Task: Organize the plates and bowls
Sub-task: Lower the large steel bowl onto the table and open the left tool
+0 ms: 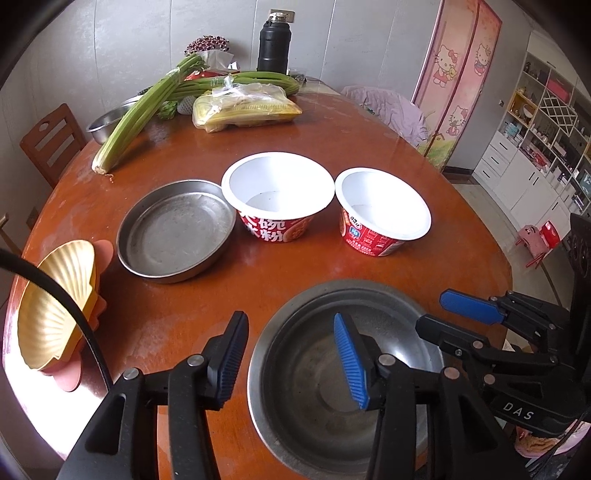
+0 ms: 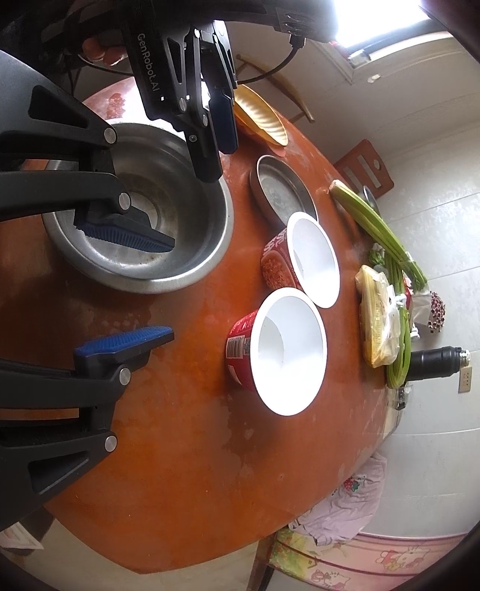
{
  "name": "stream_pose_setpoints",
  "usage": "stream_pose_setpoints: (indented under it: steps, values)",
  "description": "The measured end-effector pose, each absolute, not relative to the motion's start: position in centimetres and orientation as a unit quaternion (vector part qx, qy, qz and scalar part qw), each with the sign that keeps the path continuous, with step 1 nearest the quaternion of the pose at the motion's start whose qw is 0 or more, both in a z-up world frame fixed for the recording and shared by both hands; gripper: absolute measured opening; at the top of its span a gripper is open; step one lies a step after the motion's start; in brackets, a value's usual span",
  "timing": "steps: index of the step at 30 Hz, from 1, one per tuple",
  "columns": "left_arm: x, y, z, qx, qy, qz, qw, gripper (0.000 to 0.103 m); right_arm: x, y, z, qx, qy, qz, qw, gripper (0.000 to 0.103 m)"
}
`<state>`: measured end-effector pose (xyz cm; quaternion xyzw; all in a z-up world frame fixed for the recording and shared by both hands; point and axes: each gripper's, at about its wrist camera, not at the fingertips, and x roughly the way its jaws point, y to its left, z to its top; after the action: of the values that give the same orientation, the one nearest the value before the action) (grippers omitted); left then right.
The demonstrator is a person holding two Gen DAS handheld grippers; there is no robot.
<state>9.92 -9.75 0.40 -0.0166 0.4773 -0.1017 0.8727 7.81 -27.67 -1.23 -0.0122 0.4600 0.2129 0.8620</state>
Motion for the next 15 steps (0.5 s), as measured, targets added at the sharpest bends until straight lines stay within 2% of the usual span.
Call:
stream_pose_setpoints:
  steps: [15]
  values:
    - [12.6, -11.7, 1.6, -0.03, 0.479, -0.132, 0.867, 0.048, 10.5, -30.6, -0.4, 0.007, 0.454, 0.181, 0.872, 0.043]
